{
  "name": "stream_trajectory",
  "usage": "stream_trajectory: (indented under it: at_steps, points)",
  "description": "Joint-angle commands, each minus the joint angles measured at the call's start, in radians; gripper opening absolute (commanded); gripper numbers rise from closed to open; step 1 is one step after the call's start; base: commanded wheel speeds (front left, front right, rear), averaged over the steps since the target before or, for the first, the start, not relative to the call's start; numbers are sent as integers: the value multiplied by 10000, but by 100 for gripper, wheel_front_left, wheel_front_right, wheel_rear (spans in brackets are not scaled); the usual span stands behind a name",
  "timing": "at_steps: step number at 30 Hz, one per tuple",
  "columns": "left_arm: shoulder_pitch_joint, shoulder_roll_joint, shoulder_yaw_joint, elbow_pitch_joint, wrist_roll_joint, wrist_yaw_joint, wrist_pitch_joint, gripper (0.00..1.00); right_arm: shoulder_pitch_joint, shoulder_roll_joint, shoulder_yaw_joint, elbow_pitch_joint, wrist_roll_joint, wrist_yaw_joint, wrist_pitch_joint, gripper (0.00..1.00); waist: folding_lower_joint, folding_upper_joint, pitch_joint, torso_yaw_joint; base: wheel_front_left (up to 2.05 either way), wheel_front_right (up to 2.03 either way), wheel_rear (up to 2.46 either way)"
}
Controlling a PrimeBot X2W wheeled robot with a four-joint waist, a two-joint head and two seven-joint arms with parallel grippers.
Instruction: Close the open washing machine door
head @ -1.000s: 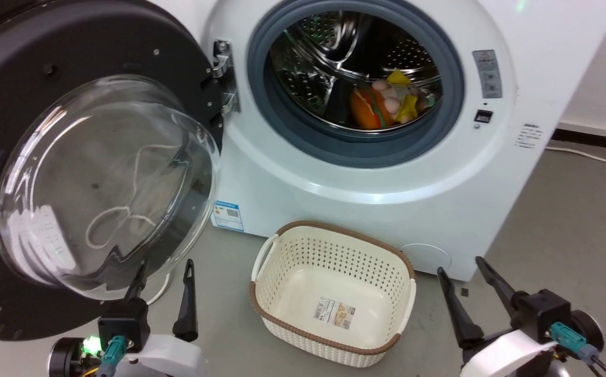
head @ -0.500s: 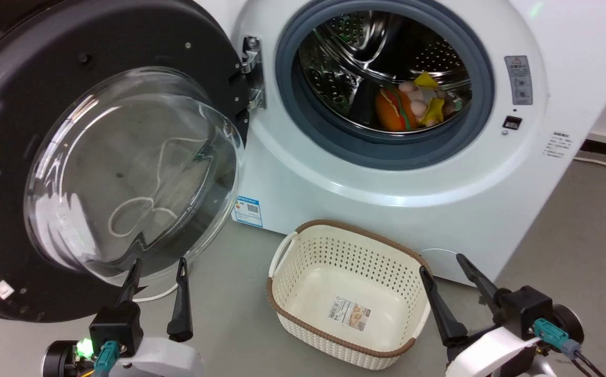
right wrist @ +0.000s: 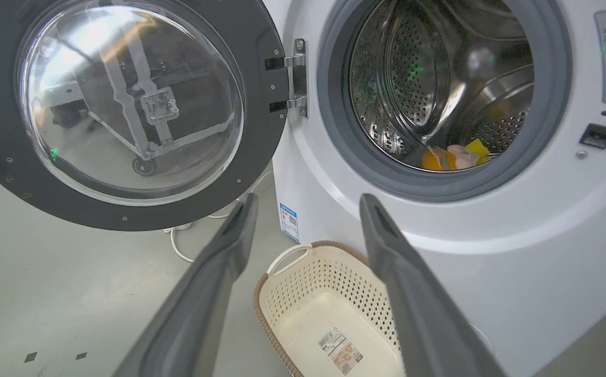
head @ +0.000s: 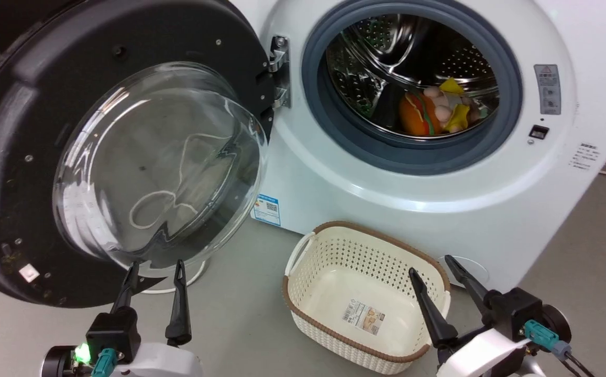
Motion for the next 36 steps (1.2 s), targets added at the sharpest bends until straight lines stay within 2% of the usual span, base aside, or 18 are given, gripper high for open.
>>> stream_trajectory:
  at_steps: [1,25,26,27,28,33,36]
  points:
    - [74,0,6,-37,-55,45,-104,100,-153,29,73,91,92,5,-100,100,0,0,-4,80,0,0,0]
    - [143,0,-2,-12,-136,109,-585,100,-216,38,372,550,468,6,-581,100,0,0,-25,1012,0,0,0]
    - [147,0,11,-6,-144,97,-606,56,-215,38,396,576,486,6,-602,100,0,0,-33,1048,0,0,0]
    - [145,0,12,-8,-112,45,-626,21,-215,38,423,603,504,6,-623,100,0,0,-42,1082,0,0,0]
    - [135,5,12,-29,-59,-24,-647,0,-217,39,447,630,520,6,-644,100,0,0,-50,1118,0,0,0]
    - [-111,101,430,-497,-135,-337,-752,0,-233,41,363,661,604,7,-748,100,0,0,-53,1319,0,0,0]
    - [-436,341,649,-843,-111,-707,-815,0,-198,42,291,652,607,7,-811,100,0,0,1,1464,0,0,0]
